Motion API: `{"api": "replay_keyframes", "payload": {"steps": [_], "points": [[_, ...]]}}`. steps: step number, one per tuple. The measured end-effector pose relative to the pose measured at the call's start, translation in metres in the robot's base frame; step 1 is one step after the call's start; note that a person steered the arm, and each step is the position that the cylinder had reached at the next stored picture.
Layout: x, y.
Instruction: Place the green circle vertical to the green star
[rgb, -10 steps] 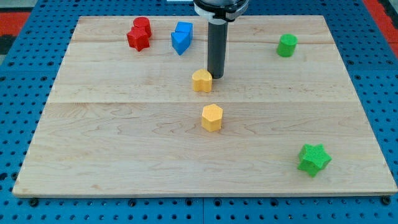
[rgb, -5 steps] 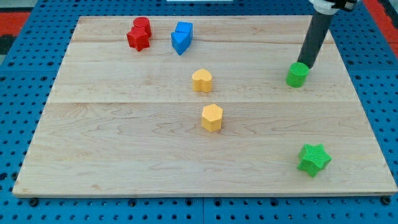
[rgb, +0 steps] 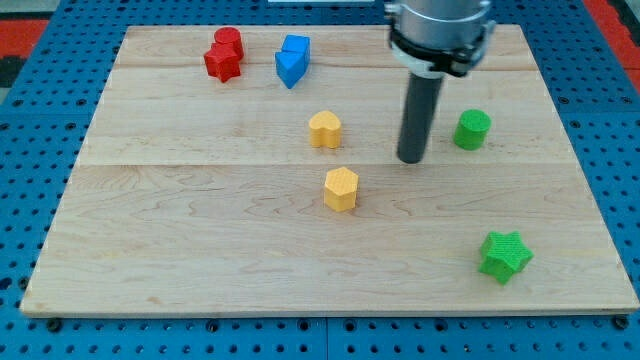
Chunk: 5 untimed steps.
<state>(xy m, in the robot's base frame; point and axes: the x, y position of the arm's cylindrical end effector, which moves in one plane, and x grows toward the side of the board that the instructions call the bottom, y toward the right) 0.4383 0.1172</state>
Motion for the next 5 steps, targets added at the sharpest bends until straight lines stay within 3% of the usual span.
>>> {"api": "replay_keyframes", "payload": {"steps": [2, 3, 4, 5], "points": [[-0.041, 0.031], [-0.037, 0.031], [-0.003, 0.030], [-0.019, 0.058]]}}
